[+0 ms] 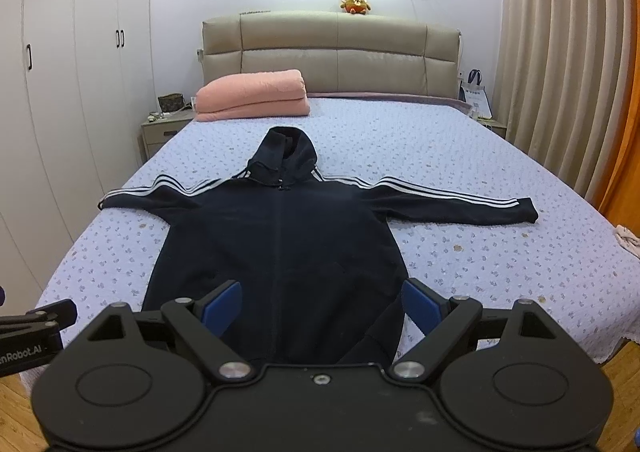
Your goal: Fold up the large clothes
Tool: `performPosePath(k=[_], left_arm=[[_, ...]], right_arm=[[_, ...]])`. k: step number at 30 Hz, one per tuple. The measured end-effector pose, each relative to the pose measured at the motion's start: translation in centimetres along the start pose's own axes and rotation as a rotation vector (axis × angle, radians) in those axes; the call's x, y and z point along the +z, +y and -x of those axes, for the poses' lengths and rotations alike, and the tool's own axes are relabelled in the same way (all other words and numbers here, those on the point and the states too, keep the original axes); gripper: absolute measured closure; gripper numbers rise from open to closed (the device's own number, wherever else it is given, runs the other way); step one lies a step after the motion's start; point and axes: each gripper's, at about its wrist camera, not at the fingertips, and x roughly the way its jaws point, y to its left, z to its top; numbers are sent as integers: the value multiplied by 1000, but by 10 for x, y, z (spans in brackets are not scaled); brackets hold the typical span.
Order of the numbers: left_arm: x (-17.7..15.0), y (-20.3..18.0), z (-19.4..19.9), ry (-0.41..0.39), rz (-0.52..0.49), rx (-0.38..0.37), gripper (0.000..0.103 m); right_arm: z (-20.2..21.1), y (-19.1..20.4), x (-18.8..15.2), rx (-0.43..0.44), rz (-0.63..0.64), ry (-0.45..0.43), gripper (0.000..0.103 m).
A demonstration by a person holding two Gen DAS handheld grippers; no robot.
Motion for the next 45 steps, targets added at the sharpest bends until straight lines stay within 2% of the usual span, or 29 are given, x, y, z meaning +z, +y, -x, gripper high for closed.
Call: performPosePath(k=[4,9,13,17,19,24,27,31,36,40,45], left_arm=[[0,0,18,-29,4,-7,10],[3,-2,38,-83,-2,-5,10],[11,-4,33,-58,4,-5,9],[9,-11,5,-15,3,-9,9],[7,-15,-14,6,13,-16,9],[6,-40,-73,46,-34,-18,10],[11,-59,-115,69,-58,-50,10],[26,-90,-184,61,-92,-90,10],[51,-128,-275,35,-111,-150,14],[79,-162,-332,85,-126,-186,14],[114,-221,-373,151,-141,-230,15]], right_arm=[[17,-4,0,-5,0,-60,0],[28,-12,7,-18,-19,-90,0],[20,-19,13,-28,-37,-101,0],[-11,-31,6,-33,-79,-105,0],[-27,-39,1,-49,-69,-120,0],[-88,-69,-8,-23,-182,-94,0],[-133,-85,-9,-29,-239,-84,0],[-208,-106,-4,-53,-301,-69,0],[-305,-139,13,-140,-400,-42,0],[-360,-183,37,-162,-497,36,0],[-393,-262,60,-286,-515,70,0]])
